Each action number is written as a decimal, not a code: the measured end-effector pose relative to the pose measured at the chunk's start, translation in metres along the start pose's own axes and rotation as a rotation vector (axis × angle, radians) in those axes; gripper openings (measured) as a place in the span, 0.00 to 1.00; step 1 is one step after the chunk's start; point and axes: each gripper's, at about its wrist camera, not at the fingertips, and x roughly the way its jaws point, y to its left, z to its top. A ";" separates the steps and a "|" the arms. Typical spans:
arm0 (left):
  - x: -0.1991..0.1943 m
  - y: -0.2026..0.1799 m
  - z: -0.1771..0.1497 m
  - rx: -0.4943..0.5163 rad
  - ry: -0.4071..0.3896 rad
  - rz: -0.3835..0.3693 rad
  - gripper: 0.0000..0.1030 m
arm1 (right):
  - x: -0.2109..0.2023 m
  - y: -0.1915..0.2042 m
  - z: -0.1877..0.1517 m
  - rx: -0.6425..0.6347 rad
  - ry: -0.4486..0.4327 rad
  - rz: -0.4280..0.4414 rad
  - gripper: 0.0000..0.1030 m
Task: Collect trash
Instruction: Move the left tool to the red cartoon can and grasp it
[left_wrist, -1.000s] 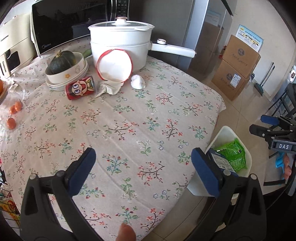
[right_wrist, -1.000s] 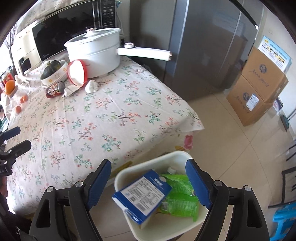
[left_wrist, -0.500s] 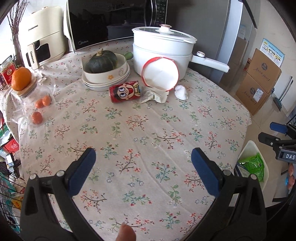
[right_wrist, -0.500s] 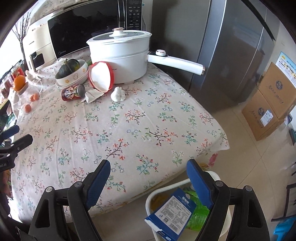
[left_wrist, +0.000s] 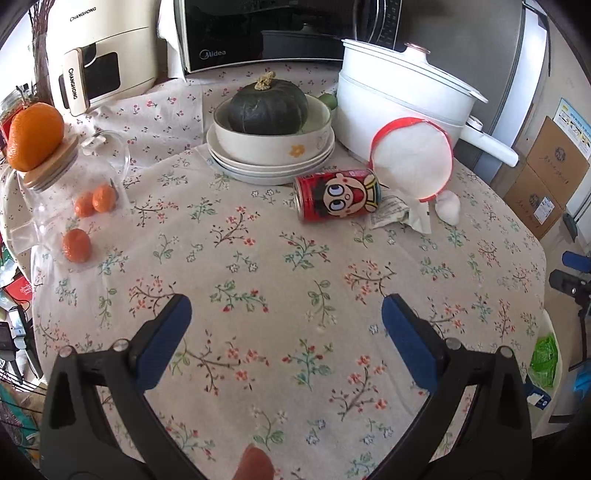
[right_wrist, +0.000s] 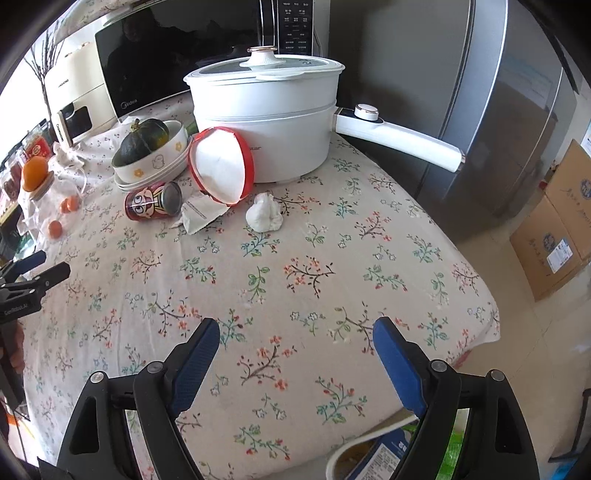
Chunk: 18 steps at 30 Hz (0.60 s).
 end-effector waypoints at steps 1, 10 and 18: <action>0.006 0.001 0.004 -0.013 -0.005 0.003 0.99 | 0.005 0.001 0.002 -0.006 0.007 -0.002 0.84; 0.064 -0.027 0.035 -0.123 -0.028 0.005 0.99 | 0.041 -0.006 0.020 -0.015 0.024 -0.016 0.84; 0.099 -0.054 0.054 -0.165 -0.024 0.012 0.99 | 0.064 -0.014 0.026 -0.018 0.031 -0.020 0.84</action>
